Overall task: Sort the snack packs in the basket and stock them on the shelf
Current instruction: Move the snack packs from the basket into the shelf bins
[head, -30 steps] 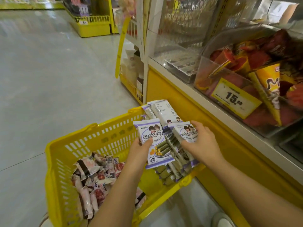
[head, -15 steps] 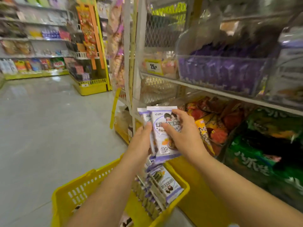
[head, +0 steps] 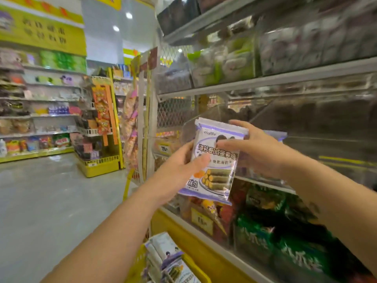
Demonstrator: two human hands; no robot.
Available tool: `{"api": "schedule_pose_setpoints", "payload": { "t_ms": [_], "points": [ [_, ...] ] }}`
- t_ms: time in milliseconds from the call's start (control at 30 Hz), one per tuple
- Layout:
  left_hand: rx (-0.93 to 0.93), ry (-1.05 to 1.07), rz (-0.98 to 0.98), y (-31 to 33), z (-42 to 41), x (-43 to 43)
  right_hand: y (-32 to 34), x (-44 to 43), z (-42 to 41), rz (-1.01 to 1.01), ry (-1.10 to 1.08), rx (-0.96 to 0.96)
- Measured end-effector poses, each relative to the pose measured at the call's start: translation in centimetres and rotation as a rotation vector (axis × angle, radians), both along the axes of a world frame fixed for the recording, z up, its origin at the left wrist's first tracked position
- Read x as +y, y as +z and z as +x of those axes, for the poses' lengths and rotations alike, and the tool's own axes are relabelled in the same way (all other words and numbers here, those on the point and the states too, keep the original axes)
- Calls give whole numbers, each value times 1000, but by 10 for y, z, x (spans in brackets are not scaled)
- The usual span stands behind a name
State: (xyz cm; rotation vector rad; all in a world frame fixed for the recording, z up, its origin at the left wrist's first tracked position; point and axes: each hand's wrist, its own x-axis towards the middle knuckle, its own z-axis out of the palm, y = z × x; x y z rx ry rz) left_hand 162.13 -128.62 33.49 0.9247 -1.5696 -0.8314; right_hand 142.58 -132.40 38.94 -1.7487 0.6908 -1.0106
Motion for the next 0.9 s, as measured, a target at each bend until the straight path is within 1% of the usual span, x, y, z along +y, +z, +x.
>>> {"api": "schedule_pose_setpoints", "payload": {
  "t_ms": [33,100,167,233,333,400,467,533,600,633,667,733,767,800,900],
  "points": [
    [-15,-35,-13,12,-7,0,13,3,-13,-39,52,47],
    [-46,-92,-46,34,-23,-2,35,8,-35,-134,82,107],
    [-108,-101,-116,56,-39,-7,55,13,-55,-217,12,95],
    [-177,-46,-210,77,-58,-12,72,18,-71,-417,-141,138],
    [-222,63,-369,106,-90,-27,92,21,-90,-800,-417,237],
    [-210,116,-439,118,-111,-41,98,18,-101,-964,-562,295],
    [-208,150,-465,122,-126,-56,98,9,-111,-1060,-676,342],
    [-243,178,-453,118,-133,-71,92,-5,-115,-1064,-709,379],
    [-279,189,-421,105,-132,-84,83,-21,-113,-1005,-714,430],
    [-326,216,-413,97,-129,-91,79,-30,-110,-983,-733,458],
    [-414,269,-415,88,-124,-98,74,-39,-107,-968,-764,487],
    [-652,394,-432,72,-114,-110,67,-55,-100,-933,-833,545],
    [-727,433,-439,65,-111,-114,64,-62,-98,-897,-855,564],
    [-755,444,-448,60,-108,-117,62,-70,-95,-841,-859,572],
    [-720,410,-509,50,-102,-119,50,-86,-87,-588,-764,515]
  ]
}}
